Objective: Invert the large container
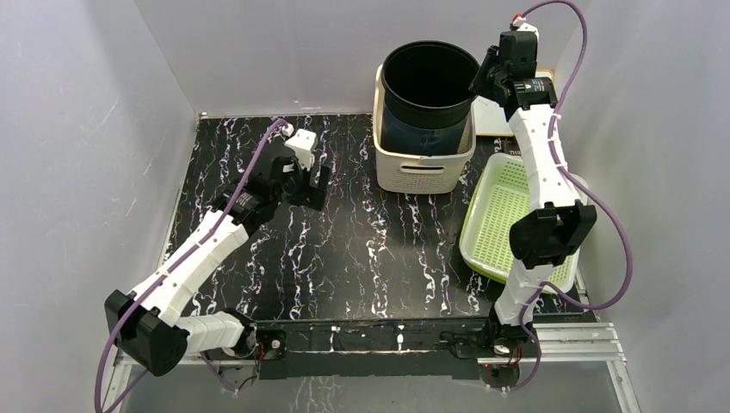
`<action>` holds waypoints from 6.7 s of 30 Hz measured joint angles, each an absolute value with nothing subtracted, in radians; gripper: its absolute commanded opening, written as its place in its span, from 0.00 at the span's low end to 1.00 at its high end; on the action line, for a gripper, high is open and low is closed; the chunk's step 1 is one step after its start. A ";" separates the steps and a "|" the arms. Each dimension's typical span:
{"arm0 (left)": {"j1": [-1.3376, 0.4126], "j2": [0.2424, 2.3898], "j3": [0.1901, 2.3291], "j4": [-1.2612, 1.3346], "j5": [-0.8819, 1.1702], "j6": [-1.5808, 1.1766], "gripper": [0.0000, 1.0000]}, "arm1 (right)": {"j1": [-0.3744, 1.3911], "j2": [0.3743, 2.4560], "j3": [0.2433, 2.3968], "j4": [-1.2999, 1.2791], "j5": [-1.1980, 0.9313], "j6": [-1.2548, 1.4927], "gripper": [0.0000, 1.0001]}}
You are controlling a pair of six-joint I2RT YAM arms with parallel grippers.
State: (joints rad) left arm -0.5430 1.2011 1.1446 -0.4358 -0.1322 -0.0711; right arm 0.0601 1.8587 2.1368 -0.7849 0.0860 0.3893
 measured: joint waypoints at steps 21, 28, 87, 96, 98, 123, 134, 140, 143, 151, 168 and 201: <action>-0.543 1.201 1.117 -0.436 -0.143 -0.071 0.98 | 0.043 1.856 2.131 -0.776 0.055 0.402 0.00; -0.543 1.199 1.111 -0.436 -0.150 -0.071 0.98 | 0.031 1.824 2.172 -0.810 0.028 0.429 0.00; -0.544 1.033 1.784 -0.626 -0.621 -0.093 0.98 | 0.583 1.451 1.583 -0.347 0.011 0.432 0.00; -0.544 1.039 1.779 -0.662 -0.577 -0.082 0.98 | 0.661 1.452 1.495 -0.378 0.183 0.374 0.00; -0.544 1.060 1.764 -0.669 -0.556 -0.082 0.98 | 0.665 1.452 1.482 -0.377 0.188 0.371 0.00; -0.543 1.160 1.678 -0.703 -0.220 -0.065 0.98 | 0.660 1.418 1.364 -0.285 0.250 0.370 0.70; -0.588 1.267 1.515 -0.564 0.036 -0.063 0.98 | 0.648 1.222 1.407 -0.226 0.403 0.321 0.91; -0.767 1.425 1.527 -0.524 -0.053 -0.040 0.98 | 0.604 1.239 1.407 -0.265 0.470 0.324 0.91; -0.842 1.496 1.527 -0.524 -0.112 -0.017 0.98 | 0.516 1.245 1.390 -0.295 0.450 0.353 0.88; -0.873 1.490 1.473 -0.492 -0.208 0.043 0.98 | 0.262 1.237 1.272 -0.317 0.311 0.437 0.82; -0.877 1.493 1.413 -0.447 -0.360 0.162 0.00 | 0.219 1.225 1.196 -0.311 0.229 0.474 0.81; -0.802 1.032 1.051 -0.060 -0.397 -0.445 0.00 | 0.091 1.203 1.090 -0.264 0.153 0.475 0.85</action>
